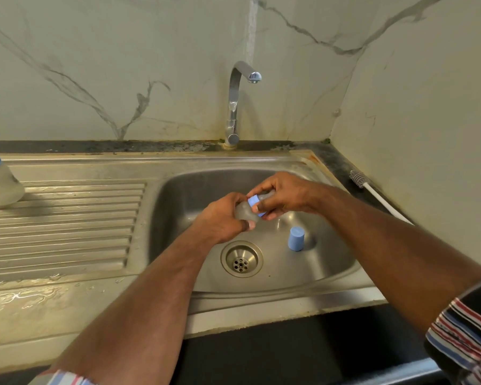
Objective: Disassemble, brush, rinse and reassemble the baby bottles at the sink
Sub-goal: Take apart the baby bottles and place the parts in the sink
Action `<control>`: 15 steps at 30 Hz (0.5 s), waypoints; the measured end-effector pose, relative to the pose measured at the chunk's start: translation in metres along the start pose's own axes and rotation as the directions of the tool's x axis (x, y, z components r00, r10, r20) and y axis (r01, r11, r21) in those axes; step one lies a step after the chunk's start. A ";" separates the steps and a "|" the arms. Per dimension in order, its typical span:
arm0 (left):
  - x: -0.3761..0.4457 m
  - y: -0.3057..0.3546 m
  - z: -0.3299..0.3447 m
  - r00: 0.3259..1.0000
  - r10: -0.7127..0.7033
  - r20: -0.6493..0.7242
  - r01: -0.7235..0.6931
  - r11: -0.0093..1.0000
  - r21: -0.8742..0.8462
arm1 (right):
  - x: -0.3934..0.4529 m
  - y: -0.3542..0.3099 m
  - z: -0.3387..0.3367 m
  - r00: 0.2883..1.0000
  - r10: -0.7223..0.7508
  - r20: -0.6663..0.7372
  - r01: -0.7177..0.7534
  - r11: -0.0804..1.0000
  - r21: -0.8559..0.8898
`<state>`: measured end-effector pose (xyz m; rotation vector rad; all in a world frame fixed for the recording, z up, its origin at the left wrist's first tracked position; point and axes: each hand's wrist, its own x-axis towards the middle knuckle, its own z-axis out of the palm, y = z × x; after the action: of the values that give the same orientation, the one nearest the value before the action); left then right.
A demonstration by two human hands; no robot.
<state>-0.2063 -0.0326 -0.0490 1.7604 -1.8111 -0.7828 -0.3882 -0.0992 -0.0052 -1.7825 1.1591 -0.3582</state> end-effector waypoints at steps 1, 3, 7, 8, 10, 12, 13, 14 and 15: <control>0.000 0.000 0.001 1.000 0.014 -0.007 -0.013 1.000 0.011 | 0.001 0.000 -0.001 0.999 0.021 -0.024 -0.020 0.999 0.044; 0.000 0.000 0.001 0.999 0.017 -0.045 -0.014 0.999 0.046 | 0.003 -0.002 -0.006 0.996 0.089 -0.013 -0.086 0.987 0.139; -0.001 0.001 -0.002 0.998 0.022 -0.061 -0.012 0.986 0.163 | 0.006 -0.009 -0.004 0.982 0.172 0.074 -0.177 0.983 0.058; -0.002 0.002 -0.004 0.998 0.023 -0.055 -0.013 0.985 0.173 | 0.007 -0.010 -0.004 0.986 0.152 0.072 -0.156 0.986 0.058; -0.002 0.004 -0.009 0.999 0.016 -0.042 -0.009 0.987 0.162 | 0.007 -0.010 -0.006 0.993 0.099 0.066 -0.103 0.992 0.070; -0.002 0.004 -0.012 1.000 -0.012 -0.019 0.014 0.992 0.122 | 0.004 -0.007 -0.007 0.995 0.060 0.075 -0.065 0.996 0.066; -0.002 0.003 -0.013 1.000 -0.028 0.009 0.027 0.996 0.089 | 0.002 -0.006 -0.007 0.996 0.037 0.078 -0.042 0.998 0.053; -0.001 0.000 -0.013 0.998 -0.036 0.047 0.034 0.999 0.037 | 0.000 -0.005 -0.007 0.998 0.003 0.069 -0.003 1.000 0.004; -0.001 -0.003 -0.013 0.995 -0.039 0.087 0.041 0.999 -0.030 | -0.001 -0.004 -0.006 0.997 -0.051 0.051 0.055 0.995 -0.086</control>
<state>-0.1954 -0.0325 -0.0421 1.7727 -1.8134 -0.9111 -0.3911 -0.1012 0.0015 -1.8908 1.1099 -0.2975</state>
